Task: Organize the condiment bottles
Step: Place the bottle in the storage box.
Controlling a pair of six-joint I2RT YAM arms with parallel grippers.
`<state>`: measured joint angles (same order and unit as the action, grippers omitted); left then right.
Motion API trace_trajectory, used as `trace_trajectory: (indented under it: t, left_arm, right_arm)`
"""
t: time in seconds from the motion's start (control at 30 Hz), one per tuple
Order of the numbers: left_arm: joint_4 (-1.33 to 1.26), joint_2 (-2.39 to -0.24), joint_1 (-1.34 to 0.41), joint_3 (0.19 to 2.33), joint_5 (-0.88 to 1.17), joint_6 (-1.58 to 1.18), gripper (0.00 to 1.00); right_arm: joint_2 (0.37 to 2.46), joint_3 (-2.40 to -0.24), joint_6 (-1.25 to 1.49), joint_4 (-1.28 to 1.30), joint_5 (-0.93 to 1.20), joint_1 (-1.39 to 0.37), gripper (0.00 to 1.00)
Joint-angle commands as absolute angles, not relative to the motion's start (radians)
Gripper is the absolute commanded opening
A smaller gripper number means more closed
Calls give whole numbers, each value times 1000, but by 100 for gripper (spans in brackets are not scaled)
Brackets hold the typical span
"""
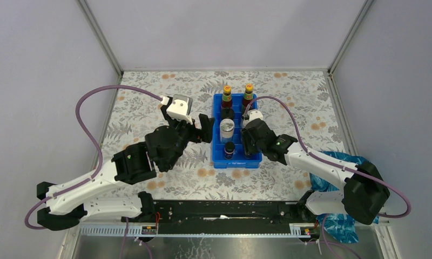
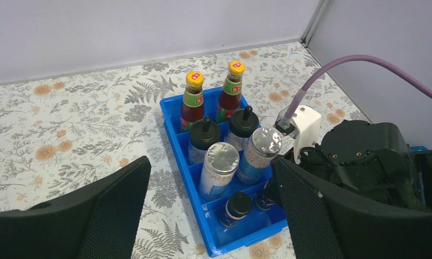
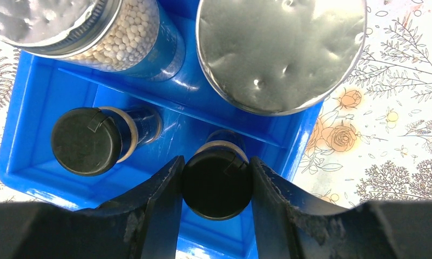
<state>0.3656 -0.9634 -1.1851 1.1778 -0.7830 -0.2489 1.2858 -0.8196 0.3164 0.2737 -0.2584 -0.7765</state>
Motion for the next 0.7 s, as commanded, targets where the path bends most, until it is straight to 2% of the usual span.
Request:
trace_trajectory:
  t: [0.0, 0.13, 0.27, 0.4, 0.67]
  left_arm:
    - [365, -960, -1192, 1161, -790, -253, 90]
    - [364, -958, -1192, 1159, -790, -255, 90]
    - [364, -956, -1192, 1158, -790, -256, 90]
    - [366, -954, -1192, 1158, -790, -255, 90]
    - [365, -950, -1192, 1155, -793, -255, 90]
  right_arm:
    - [1291, -816, 331, 224, -247, -767, 0]
    - [1293, -812, 331, 224, -255, -767, 0]
    - [1297, -810, 331, 224, -262, -765, 24]
    - [1302, -809, 330, 220, -262, -766, 40]
    - [1313, -810, 327, 219, -263, -765, 55]
